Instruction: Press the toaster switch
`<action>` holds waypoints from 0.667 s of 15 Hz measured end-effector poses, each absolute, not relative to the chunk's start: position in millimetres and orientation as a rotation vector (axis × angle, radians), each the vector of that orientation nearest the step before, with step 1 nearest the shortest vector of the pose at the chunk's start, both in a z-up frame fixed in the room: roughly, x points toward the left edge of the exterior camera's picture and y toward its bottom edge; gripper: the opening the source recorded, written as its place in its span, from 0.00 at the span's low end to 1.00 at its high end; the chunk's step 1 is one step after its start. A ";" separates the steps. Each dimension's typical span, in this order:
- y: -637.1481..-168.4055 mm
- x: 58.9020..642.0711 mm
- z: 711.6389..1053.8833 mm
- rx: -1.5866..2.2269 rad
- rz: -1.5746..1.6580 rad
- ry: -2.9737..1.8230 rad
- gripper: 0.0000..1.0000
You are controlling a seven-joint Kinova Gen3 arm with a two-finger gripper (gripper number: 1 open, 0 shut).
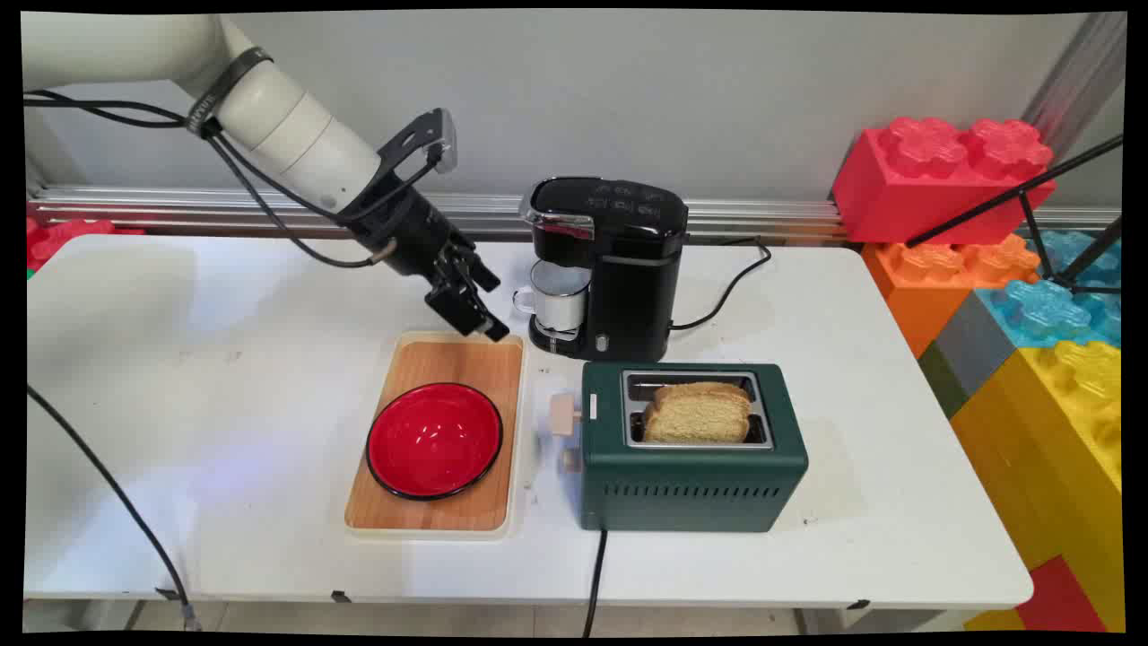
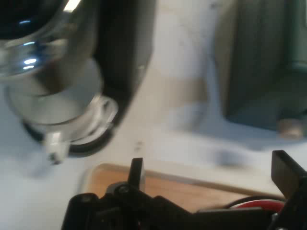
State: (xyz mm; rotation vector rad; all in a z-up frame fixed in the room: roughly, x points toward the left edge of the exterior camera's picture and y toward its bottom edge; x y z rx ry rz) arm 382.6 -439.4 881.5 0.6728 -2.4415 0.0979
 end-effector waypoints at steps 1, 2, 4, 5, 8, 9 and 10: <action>-431.5 376.5 885.8 0.667 0.081 -2.439 1.00; -422.3 370.1 890.5 0.661 0.061 -2.435 1.00; -405.9 358.4 898.9 0.648 0.026 -2.428 1.00; -398.3 352.8 903.1 0.640 0.011 -2.424 1.00; -381.1 340.9 913.7 0.596 -0.009 -2.419 1.00; -376.6 337.9 916.6 0.570 -0.008 -2.421 1.00; -373.1 336.1 918.8 0.544 -0.004 -2.423 1.00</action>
